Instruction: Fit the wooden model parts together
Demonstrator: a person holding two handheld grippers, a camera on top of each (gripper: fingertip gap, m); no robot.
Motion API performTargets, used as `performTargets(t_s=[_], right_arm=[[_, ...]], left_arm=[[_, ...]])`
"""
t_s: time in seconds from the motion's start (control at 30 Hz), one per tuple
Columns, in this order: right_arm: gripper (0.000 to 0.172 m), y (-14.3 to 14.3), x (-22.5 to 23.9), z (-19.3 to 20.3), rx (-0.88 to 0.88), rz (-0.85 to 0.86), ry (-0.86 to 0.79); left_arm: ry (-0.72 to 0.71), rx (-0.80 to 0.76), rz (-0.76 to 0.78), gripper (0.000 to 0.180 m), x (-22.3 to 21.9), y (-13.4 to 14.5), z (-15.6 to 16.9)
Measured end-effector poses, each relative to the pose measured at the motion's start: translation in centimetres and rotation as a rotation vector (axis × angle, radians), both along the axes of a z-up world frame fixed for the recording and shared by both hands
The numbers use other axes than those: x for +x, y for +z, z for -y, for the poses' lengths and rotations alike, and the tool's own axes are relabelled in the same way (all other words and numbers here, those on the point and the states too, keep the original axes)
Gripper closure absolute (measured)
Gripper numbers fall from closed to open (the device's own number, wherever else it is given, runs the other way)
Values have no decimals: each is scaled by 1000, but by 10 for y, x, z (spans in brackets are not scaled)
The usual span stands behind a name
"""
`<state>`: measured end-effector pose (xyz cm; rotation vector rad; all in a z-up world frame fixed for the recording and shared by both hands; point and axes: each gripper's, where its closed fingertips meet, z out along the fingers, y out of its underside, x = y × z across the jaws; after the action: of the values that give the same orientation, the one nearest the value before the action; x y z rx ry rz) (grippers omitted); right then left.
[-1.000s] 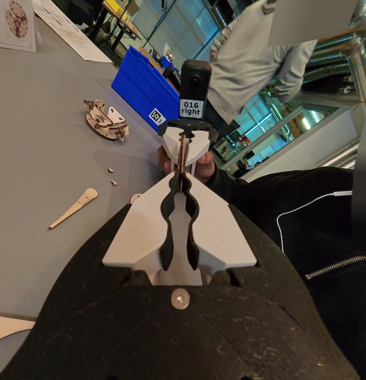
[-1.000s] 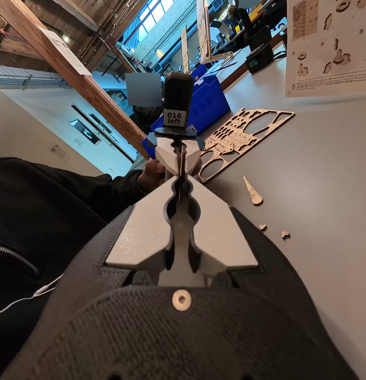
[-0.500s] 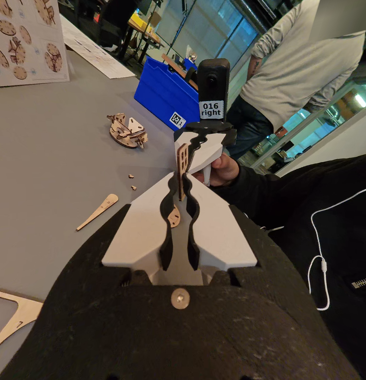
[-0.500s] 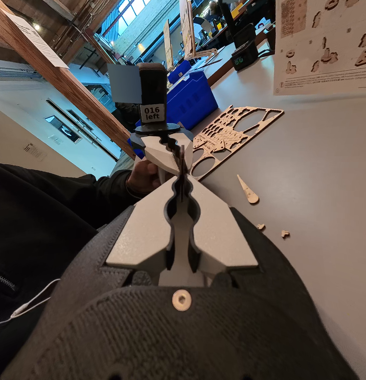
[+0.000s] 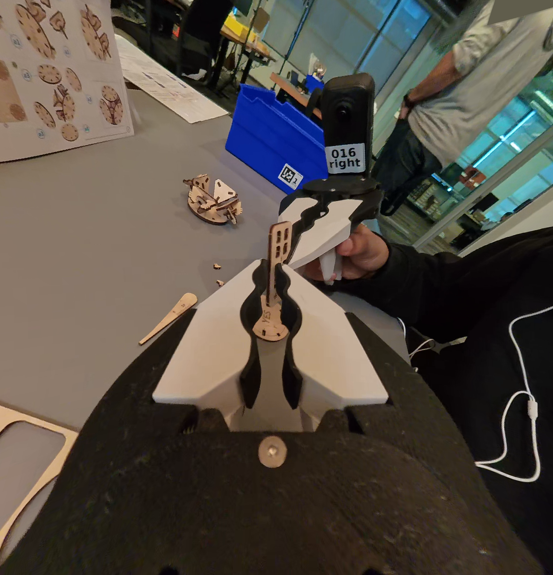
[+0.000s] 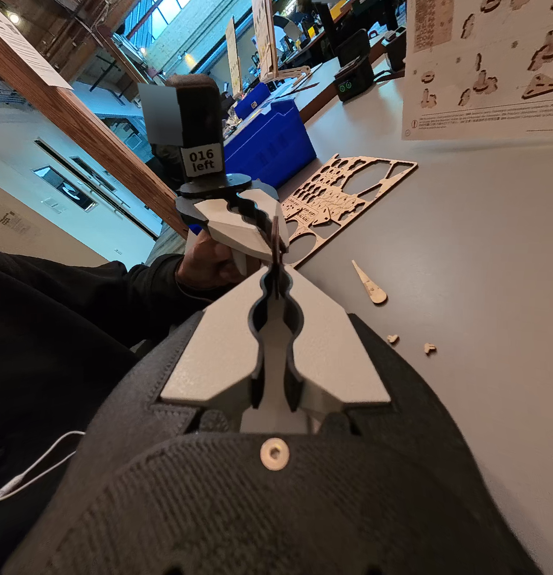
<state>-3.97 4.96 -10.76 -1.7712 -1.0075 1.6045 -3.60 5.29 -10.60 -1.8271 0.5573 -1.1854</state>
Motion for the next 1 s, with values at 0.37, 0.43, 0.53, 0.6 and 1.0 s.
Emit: performTargets(t_s=[0.37,0.43,0.53,0.6,1.0], right_arm=[[171,-4,1,-4,-14,12,-10],[172,-3,2,-4,-57,-10,11],[172,-1,7,-10,-135,-49,17],[172,0,10,-13,-166,-65,22],[172,12,9,10,-225,-139,180]], left_arm=[[9,20,-44,177,1,-6,-4],[-4,7,-6,177,2,-5,-3],[-16,11,2,167,2,-3,-2],[-15,19,15,167,1,0,-1],[-280,-198,346,151,19,17,23]])
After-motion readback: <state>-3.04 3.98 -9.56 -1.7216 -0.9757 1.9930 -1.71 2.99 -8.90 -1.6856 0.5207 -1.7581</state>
